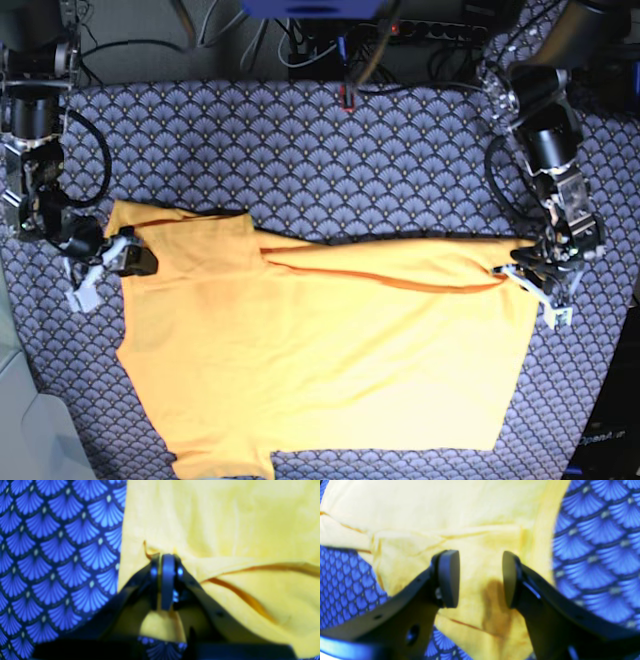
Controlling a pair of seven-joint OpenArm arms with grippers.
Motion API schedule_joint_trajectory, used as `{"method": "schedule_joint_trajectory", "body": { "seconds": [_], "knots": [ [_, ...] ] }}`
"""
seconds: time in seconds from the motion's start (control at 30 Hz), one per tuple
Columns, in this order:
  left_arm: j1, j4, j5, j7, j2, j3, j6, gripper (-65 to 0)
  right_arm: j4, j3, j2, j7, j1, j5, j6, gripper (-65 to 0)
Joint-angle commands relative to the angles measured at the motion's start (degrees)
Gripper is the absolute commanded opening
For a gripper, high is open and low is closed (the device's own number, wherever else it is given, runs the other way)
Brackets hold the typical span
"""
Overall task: Fold the T-shirt properly
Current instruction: 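Lower both grippers onto the folded edge and pinch it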
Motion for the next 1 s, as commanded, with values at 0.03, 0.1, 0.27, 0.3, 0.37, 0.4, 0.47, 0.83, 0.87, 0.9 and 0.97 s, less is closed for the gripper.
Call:
{"method": "schedule_joint_trajectory", "body": {
  "seconds": [0.03,0.1,0.27,0.3,0.37,0.4,0.47,0.83,0.87,0.9,0.97],
  "knots": [
    [-1.53,1.0,-0.48,-0.89,-0.66,-0.05,-0.13,-65.0,0.71,-0.26,0.79,2.14,1.18,1.06,0.8,-36.4],
    [-1.53,1.0,-0.48,-0.89,-0.66,-0.05,-0.13,-65.0,0.71,-1.22,0.79,3.11,1.09,1.06,0.8,-36.4],
    [-1.44,1.0,-0.48,-0.89,-0.66,-0.05,-0.13,-65.0,0.62,-1.66,1.23,3.9,1.18,1.06,0.8,-36.5],
    [-1.44,1.0,-0.48,-0.89,-0.66,-0.05,-0.13,-65.0,0.62,-1.58,1.23,3.9,1.44,1.06,0.8,-36.5],
    [-1.44,1.0,-0.48,-0.89,-0.66,-0.05,-0.13,-65.0,0.62,-1.75,1.93,3.9,2.14,1.06,0.8,-36.5],
    [-1.44,1.0,-0.48,-0.89,-0.66,-0.05,-0.13,-65.0,0.54,-1.84,2.02,3.9,2.23,1.06,0.8,-36.5],
    [-1.09,1.0,-0.48,-0.89,-0.66,-0.05,-0.13,-65.0,-1.66,-1.84,2.11,4.08,2.58,1.06,0.8,-36.5],
    [-0.82,1.0,-0.48,-0.98,0.14,-0.05,-0.13,-65.0,-6.58,-3.51,0.7,7.15,3.29,-2.28,0.8,-36.6],
    [-0.82,1.0,-0.48,-0.98,0.14,-0.05,-0.13,-65.0,-6.58,-3.51,0.44,7.15,3.2,-2.9,0.8,-36.7],
    [-0.82,1.0,-0.48,-0.98,0.14,-0.05,-0.13,-65.0,-6.58,-3.51,0.35,7.15,3.2,-3.6,0.8,-37.2],
    [-0.82,1.0,-0.48,-0.98,0.14,-0.05,-0.13,-65.0,-6.32,-3.42,-0.44,7.15,3.2,-4.92,0.8,-42.9]
  ]
}}
